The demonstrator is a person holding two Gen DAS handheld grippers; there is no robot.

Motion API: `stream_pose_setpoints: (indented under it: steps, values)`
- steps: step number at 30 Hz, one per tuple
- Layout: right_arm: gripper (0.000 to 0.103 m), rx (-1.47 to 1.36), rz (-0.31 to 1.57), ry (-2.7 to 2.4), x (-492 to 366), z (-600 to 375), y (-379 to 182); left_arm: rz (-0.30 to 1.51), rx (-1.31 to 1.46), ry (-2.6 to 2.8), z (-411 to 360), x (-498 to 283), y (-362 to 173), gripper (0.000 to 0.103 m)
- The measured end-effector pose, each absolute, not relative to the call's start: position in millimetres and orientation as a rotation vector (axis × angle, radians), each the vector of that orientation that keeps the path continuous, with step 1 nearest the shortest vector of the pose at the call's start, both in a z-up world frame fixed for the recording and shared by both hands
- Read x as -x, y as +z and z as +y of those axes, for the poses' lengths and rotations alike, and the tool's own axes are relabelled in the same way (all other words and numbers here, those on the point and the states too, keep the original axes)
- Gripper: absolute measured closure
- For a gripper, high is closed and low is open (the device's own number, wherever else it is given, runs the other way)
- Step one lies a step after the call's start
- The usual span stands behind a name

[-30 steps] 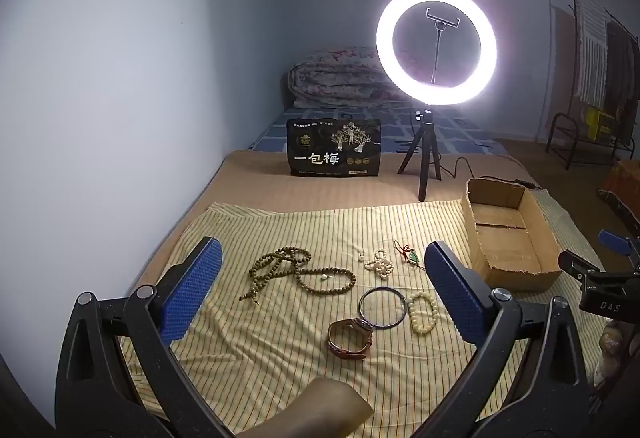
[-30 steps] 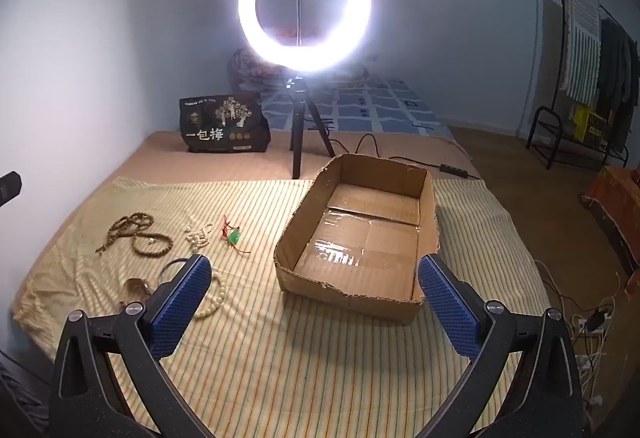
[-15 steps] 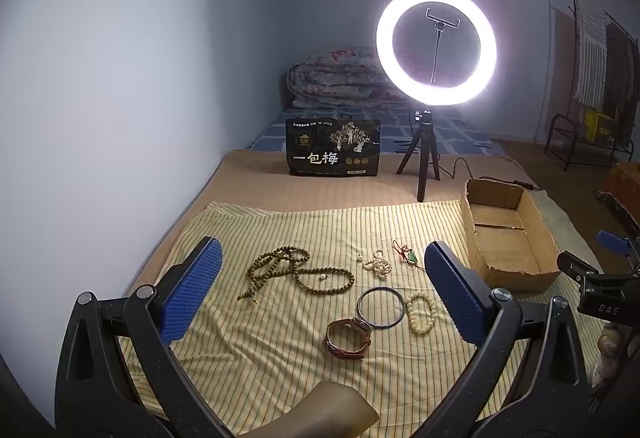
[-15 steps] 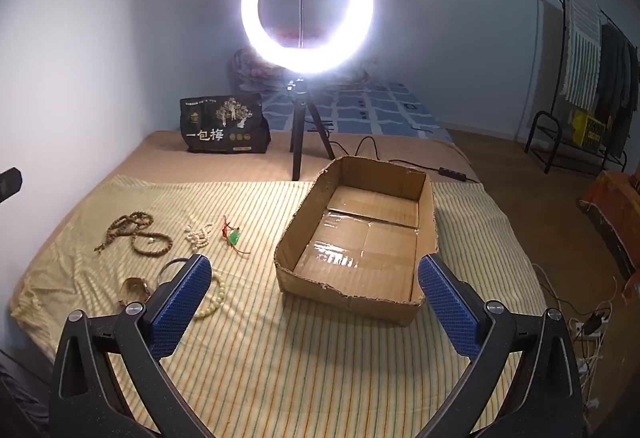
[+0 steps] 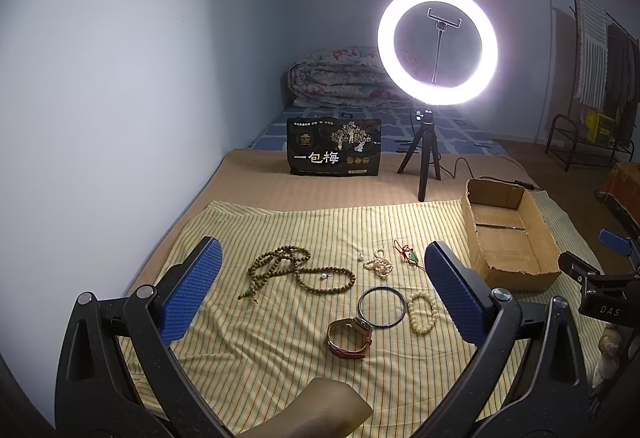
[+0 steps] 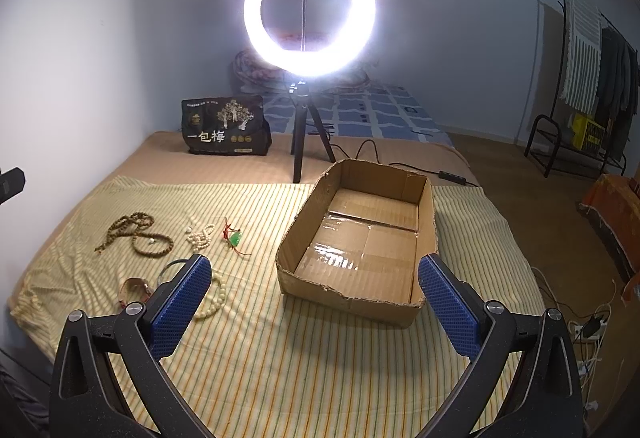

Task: Organize jewelry

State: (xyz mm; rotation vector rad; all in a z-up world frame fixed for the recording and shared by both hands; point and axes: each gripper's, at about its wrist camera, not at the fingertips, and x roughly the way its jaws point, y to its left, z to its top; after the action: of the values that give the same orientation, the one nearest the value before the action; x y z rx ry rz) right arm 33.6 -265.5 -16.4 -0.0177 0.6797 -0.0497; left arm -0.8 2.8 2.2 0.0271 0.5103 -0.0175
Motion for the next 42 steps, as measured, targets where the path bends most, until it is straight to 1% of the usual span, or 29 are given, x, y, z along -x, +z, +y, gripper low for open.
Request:
stream_pose_setpoints:
  steps: [42]
  values:
    - [0.001,0.022,0.673,-0.047,-33.5,-263.7,-12.8,0.513,-0.027,-0.017,3.7,0.9,0.5,0.0]
